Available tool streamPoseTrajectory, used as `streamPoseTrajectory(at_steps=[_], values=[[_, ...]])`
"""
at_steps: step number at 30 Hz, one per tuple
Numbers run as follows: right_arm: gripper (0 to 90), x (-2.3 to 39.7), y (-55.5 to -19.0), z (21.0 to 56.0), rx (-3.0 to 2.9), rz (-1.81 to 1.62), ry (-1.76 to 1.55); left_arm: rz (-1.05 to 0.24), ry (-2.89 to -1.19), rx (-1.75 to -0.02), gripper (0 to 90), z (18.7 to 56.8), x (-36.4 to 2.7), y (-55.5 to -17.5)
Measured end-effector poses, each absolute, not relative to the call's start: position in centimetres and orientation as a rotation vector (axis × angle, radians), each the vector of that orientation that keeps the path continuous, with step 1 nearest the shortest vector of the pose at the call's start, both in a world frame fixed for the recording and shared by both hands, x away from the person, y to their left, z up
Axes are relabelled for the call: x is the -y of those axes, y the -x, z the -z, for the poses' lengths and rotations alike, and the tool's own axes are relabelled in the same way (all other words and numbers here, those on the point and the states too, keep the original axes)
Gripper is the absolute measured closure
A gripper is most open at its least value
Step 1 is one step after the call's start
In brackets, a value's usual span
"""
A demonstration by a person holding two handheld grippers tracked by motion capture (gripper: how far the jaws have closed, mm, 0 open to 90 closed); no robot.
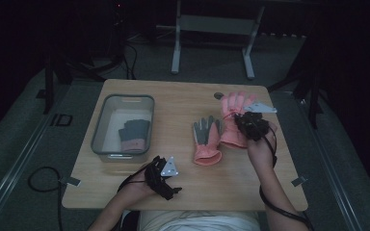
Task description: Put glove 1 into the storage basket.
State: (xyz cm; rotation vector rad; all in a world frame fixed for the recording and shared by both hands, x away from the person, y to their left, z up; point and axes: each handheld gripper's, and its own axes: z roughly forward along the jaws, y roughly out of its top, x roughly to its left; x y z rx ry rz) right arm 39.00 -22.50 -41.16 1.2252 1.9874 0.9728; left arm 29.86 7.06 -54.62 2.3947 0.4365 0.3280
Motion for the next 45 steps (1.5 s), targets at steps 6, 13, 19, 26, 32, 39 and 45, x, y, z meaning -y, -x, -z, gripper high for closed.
streamPoseTrajectory(at_steps=[6,13,19,26,32,39,45], values=[[85.9,19.4,-39.0,41.8,-2.035,-1.009,-1.223,-0.333,-2.392,-0.429,6.4,54.6,-7.0,-29.8],[85.8,16.5,-39.3,43.3,-2.078,-0.996,-1.242,-0.332,-2.396,-0.428,6.4,54.6,-7.0,-29.8],[85.6,15.7,-39.7,45.6,-2.103,-0.977,-1.287,-0.334,-2.398,-0.432,6.3,54.7,-7.0,-29.8],[84.4,15.7,-40.6,48.4,-2.144,-0.927,-1.341,-0.335,-2.401,-0.434,6.3,54.7,-7.0,-29.8],[79.4,15.3,-41.1,48.9,-2.162,-0.901,-1.337,-0.333,-2.407,-0.432,6.3,54.7,-6.9,-29.8],[68.3,15.3,-41.1,48.1,-2.169,-0.924,-1.301,-0.324,-2.39,-0.44,6.3,54.6,-6.9,-29.8],[64.4,15.6,-40.8,46.7,-2.179,-0.949,-1.217,-0.331,-2.379,-0.432,6.4,54.4,-6.7,-29.7]])
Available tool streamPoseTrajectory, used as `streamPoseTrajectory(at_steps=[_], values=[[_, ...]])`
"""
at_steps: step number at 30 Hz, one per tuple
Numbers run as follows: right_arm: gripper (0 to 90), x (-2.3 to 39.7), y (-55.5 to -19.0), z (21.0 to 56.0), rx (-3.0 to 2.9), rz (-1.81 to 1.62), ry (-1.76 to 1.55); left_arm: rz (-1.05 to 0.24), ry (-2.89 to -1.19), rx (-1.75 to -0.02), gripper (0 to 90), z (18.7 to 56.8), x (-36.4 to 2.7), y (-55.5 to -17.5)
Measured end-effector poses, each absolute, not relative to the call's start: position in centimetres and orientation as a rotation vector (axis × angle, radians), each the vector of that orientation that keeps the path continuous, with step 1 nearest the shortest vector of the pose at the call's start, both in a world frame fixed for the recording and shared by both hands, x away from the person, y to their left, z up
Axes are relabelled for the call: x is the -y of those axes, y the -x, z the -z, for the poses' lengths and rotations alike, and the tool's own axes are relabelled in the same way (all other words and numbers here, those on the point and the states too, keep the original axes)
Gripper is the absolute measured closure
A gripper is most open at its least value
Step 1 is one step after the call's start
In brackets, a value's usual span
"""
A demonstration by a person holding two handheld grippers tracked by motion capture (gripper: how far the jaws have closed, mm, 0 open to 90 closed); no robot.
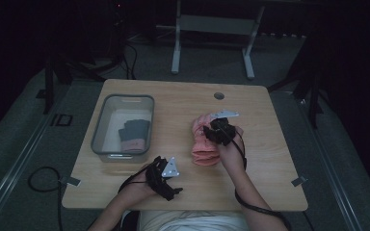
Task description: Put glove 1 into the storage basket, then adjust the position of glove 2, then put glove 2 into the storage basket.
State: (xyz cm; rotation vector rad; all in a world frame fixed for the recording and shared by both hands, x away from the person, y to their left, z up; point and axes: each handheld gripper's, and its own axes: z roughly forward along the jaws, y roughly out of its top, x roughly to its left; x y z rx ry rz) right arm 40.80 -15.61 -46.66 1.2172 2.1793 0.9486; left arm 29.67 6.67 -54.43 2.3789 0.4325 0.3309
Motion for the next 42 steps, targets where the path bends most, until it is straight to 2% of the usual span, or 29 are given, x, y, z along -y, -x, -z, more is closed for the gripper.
streamPoseTrajectory(at_steps=[4,11,15,23,33,36,42], values=[[61.0,16.4,-40.7,46.0,-2.172,-0.974,-1.2,-0.342,-2.312,-0.456,6.4,53.3,-6.5,-29.5],[60.0,18.7,-40.8,44.6,-2.159,-0.993,-1.176,-0.405,-2.196,-0.53,6.5,50.2,-5.5,-30.4],[60.1,19.4,-40.7,44.1,-2.177,-1.023,-1.151,-0.355,-2.158,-0.661,7.6,48.4,-4.8,-31.9],[58.1,19.2,-40.6,44.0,-2.208,-1.043,-1.087,-0.449,-2.12,-0.775,9.1,45.0,-3.9,-35.6],[57.6,19.0,-41.0,44.4,-2.215,-1.045,-1.08,-0.489,-2.119,-0.854,10.5,44.9,-2.7,-39.2],[58.2,18.9,-41.3,44.7,-2.215,-1.046,-1.09,-0.547,-2.128,-0.916,15.6,45.4,-2.4,-40.3],[57.5,18.8,-41.8,45.4,-2.242,-1.038,-1.119,-0.439,-2.169,-0.989,15.6,46.6,-1.5,-42.4]])
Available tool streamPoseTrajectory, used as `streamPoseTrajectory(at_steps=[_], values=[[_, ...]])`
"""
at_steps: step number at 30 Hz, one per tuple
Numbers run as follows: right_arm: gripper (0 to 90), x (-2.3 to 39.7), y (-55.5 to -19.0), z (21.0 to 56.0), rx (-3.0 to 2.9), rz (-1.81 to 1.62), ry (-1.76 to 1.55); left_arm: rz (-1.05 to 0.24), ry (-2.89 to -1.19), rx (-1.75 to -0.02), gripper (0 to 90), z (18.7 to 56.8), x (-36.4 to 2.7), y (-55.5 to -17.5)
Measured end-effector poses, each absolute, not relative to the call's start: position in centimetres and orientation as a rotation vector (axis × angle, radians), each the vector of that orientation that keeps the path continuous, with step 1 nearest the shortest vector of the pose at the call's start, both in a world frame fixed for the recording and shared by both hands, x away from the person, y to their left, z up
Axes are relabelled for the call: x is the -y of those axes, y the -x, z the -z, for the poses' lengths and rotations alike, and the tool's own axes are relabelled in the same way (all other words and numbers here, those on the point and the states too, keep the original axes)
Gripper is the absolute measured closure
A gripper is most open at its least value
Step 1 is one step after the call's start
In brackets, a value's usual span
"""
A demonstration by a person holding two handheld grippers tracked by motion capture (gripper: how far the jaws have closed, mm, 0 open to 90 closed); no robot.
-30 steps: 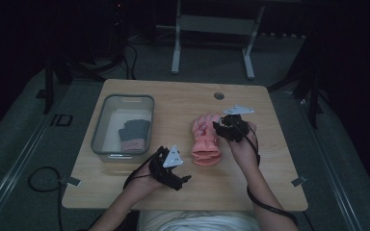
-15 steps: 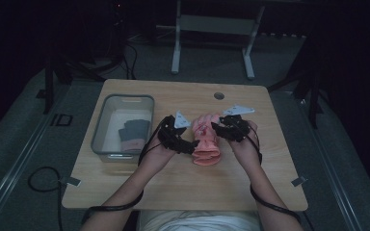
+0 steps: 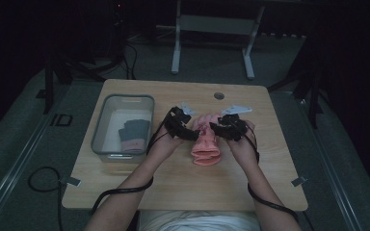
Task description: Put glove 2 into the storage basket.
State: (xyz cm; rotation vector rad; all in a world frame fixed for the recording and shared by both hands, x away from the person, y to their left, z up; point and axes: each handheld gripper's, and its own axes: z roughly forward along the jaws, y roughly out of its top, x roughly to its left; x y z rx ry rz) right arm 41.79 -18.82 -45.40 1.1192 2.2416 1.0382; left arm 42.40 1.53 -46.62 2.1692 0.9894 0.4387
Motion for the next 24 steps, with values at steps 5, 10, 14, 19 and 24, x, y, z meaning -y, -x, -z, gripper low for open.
streamPoseTrajectory(at_steps=[5,10,14,19,24], values=[[55.8,19.1,-42.1,46.9,-2.282,-1.01,-1.206,-0.296,-2.158,-1.063,15.9,48.5,-0.6,-43.5],[49.6,20.3,-42.5,48.2,-2.318,-0.996,-1.274,-0.207,-2.151,-1.103,15.9,49.4,-0.4,-43.9],[44.2,22.0,-43.4,50.5,-2.414,-0.985,-1.38,0.016,-2.108,-1.187,15.7,52.3,0.2,-44.9],[43.9,22.7,-44.2,52.0,-2.466,-1.064,-1.508,0.151,-2.053,-1.215,20.5,53.6,-0.1,-45.6],[46.8,22.9,-45.0,52.6,-2.516,-1.115,-1.628,0.232,-2.012,-1.214,30.6,54.3,-0.1,-46.0]])
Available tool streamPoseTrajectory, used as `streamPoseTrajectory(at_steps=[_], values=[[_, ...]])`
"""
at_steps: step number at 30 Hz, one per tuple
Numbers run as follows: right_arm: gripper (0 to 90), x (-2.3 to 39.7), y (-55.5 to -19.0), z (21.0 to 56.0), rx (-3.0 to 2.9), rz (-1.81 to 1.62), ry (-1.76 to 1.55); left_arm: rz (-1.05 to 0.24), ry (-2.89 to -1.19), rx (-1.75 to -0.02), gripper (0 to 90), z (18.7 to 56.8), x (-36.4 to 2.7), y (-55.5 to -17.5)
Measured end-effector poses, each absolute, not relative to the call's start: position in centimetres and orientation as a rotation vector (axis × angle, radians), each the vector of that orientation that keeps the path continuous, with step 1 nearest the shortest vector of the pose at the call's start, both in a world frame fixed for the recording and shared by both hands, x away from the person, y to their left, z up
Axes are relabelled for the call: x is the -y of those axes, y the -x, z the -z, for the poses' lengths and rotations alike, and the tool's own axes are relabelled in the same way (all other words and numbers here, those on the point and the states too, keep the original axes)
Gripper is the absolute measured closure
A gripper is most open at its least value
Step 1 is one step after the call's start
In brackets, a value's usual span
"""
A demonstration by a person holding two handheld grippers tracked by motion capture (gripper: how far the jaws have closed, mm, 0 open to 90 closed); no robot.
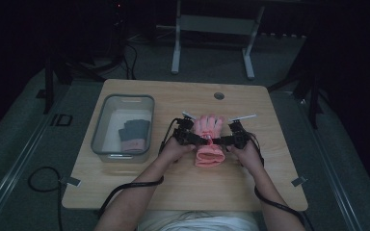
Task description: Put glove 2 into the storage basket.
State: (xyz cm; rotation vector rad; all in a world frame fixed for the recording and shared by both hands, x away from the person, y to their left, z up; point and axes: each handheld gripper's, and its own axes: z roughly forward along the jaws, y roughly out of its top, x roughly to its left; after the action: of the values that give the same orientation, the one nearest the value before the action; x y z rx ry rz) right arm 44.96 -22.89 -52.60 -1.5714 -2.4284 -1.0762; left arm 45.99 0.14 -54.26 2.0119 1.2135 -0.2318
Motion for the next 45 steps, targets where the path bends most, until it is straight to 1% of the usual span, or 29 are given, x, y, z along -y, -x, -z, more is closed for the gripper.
streamPoseTrajectory(at_steps=[1,2,3,4,5,6,8,9,12,17,19,21,22,25,26,27,28,29,32,33,35,36,45], values=[[53.4,22.8,-45.1,52.9,2.399,1.085,1.561,0.278,-1.969,-1.217,36.4,54.8,-0.5,-46.2],[55.1,22.7,-45.1,52.9,2.396,1.087,1.56,0.299,-1.962,-1.21,39.1,54.9,-0.6,-46.3],[55.1,22.7,-45.1,52.9,2.396,1.087,1.56,0.299,-1.962,-1.21,45.1,54.9,-0.6,-46.3],[56.6,22.6,-45.1,52.9,2.411,1.093,1.545,0.311,-1.956,-1.202,45.1,54.8,-0.7,-46.3],[61.5,22.4,-45.0,52.8,2.418,1.094,1.554,0.304,-1.963,-1.19,54.9,54.5,-0.6,-46.2],[63.5,22.2,-44.8,52.8,2.44,1.102,1.556,0.293,-1.976,-1.186,59.6,54.3,-0.4,-46.2],[66.5,21.8,-44.5,52.5,2.479,1.118,1.566,0.28,-1.99,-1.177,66.1,54.0,-0.3,-46.2],[67.4,21.7,-44.3,52.3,2.492,1.128,1.569,0.269,-2.01,-1.172,68.0,53.3,-0.1,-46.1],[68.2,21.7,-44.1,52.0,2.494,1.139,1.573,0.264,-2.017,-1.161,69.3,52.7,-0.2,-45.9],[69.0,21.2,-43.2,50.5,2.516,1.206,1.569,0.236,-2.007,-1.137,69.9,50.5,-1.0,-45.4],[69.0,20.5,-42.8,48.9,2.541,1.251,1.564,0.206,-2.016,-1.118,69.9,48.6,-1.7,-45.3],[69.0,20.0,-42.7,47.9,2.548,1.283,1.552,0.194,-2.022,-1.112,69.9,48.2,-1.9,-45.2],[69.0,19.7,-42.7,47.3,2.548,1.297,1.546,0.174,-2.021,-1.101,69.9,47.0,-2.5,-45.1],[69.0,18.9,-42.6,46.0,2.55,1.336,1.526,0.144,-2.024,-1.091,69.9,45.4,-3.5,-44.9],[69.0,18.9,-42.6,46.0,2.55,1.336,1.526,0.144,-2.024,-1.091,69.8,45.4,-3.5,-44.9],[69.1,18.2,-42.6,45.1,2.548,1.369,1.508,0.123,-2.022,-1.087,69.8,44.5,-4.2,-44.9],[69.1,18.2,-42.6,45.1,2.548,1.369,1.508,0.123,-2.022,-1.087,69.8,44.5,-4.2,-44.9],[69.1,17.6,-42.7,44.5,2.559,1.388,1.498,0.104,-2.022,-1.087,69.8,43.6,-4.9,-44.8],[69.1,16.9,-42.7,43.7,2.558,1.406,1.482,0.085,-2.023,-1.08,69.8,42.6,-5.7,-44.8],[69.1,16.2,-42.7,42.8,2.561,1.433,1.47,0.068,-2.03,-1.077,69.8,41.7,-6.3,-44.7],[69.1,15.9,-42.8,42.6,2.561,1.441,1.466,0.068,-2.03,-1.077,69.8,41.7,-6.3,-44.7],[69.1,15.1,-42.9,41.8,2.559,1.467,1.452,0.035,-2.031,-1.082,69.8,40.4,-7.4,-44.6],[69.1,11.8,-43.2,40.0,2.568,1.497,1.394,-0.006,-2.028,-1.114,69.8,38.2,-10.7,-44.2]])
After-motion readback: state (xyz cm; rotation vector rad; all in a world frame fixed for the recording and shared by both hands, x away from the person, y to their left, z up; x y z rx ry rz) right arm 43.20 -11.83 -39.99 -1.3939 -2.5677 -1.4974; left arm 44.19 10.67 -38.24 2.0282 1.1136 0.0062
